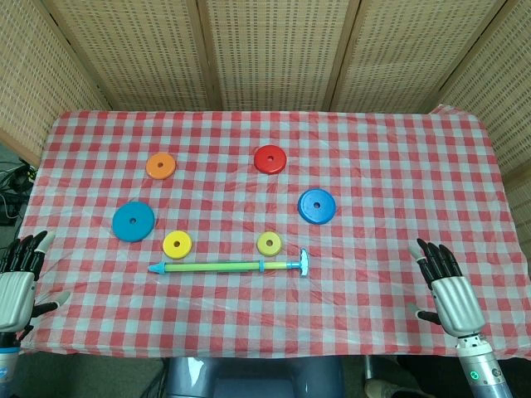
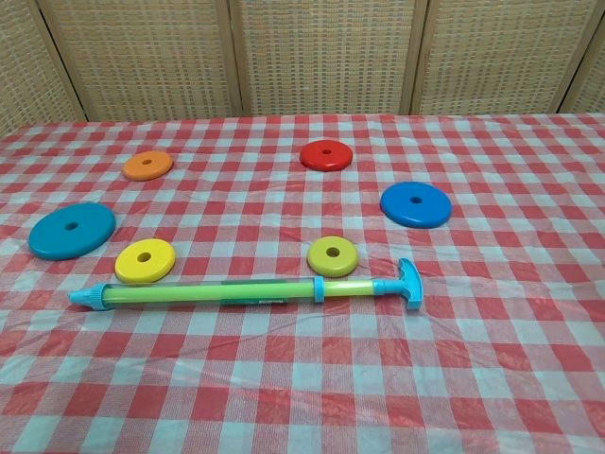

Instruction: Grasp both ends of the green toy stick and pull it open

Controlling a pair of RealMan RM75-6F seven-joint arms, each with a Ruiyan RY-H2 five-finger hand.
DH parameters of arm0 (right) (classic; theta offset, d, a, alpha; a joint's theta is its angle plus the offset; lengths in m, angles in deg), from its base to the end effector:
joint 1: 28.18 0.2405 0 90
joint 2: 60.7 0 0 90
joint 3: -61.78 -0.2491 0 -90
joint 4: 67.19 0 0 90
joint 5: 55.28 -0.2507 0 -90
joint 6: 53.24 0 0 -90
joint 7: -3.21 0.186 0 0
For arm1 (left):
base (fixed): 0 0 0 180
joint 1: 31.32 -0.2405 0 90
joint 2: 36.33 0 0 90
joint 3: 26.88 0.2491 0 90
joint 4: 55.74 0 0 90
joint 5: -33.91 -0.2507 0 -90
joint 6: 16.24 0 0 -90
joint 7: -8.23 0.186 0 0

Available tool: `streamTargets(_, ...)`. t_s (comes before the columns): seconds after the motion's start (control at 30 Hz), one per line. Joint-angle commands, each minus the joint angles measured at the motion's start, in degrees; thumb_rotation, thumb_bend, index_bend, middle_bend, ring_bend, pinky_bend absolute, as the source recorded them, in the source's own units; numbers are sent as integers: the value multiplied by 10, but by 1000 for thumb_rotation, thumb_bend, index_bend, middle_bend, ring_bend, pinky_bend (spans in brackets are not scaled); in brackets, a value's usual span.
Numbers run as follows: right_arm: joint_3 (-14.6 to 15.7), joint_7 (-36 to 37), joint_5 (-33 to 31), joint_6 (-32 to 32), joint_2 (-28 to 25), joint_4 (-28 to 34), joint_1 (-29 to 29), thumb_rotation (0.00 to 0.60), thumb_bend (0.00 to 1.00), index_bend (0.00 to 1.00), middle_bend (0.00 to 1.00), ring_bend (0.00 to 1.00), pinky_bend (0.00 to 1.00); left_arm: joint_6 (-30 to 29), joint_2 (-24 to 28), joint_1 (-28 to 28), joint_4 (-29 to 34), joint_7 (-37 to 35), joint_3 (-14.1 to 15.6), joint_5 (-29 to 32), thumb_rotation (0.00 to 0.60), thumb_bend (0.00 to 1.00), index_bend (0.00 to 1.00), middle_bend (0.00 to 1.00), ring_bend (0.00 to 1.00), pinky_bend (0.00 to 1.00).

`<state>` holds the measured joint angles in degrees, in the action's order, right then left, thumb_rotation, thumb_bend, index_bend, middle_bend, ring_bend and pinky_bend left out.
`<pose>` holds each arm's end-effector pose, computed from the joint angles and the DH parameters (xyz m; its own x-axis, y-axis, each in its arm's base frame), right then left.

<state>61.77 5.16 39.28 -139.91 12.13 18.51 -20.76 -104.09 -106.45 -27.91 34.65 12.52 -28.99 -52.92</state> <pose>-0.2934 -0.2249 0.0653 0.3429 -0.0163 0.9392 -0.9218 -0.1982 0.3331 -0.3154 0.2141 0.0923 0.4008 -0.0191 0.9160 0.9161 0.0003 -0.4009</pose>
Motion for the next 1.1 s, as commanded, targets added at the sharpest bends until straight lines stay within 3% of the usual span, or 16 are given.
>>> streamTargets(0.03,1,-2,-1,2,0,0,0,600,117,0,0,0,0,-1,0,-1,1,-1,-1,1,600,119,0,0,0,0)
streamTargets(0.87,-1,-5,2,1,6,-1,-1,600,117,0,0,0,0,-8,4,-4,9,-1,-2,-1,600,121,0,0,0,0)
streamTargets(1.1,-34,-26,-8,19,27,23,29,600,115,68,0,0,0,-11,10,-5,10,-19,-5,2,600,122,0,0,0,0)
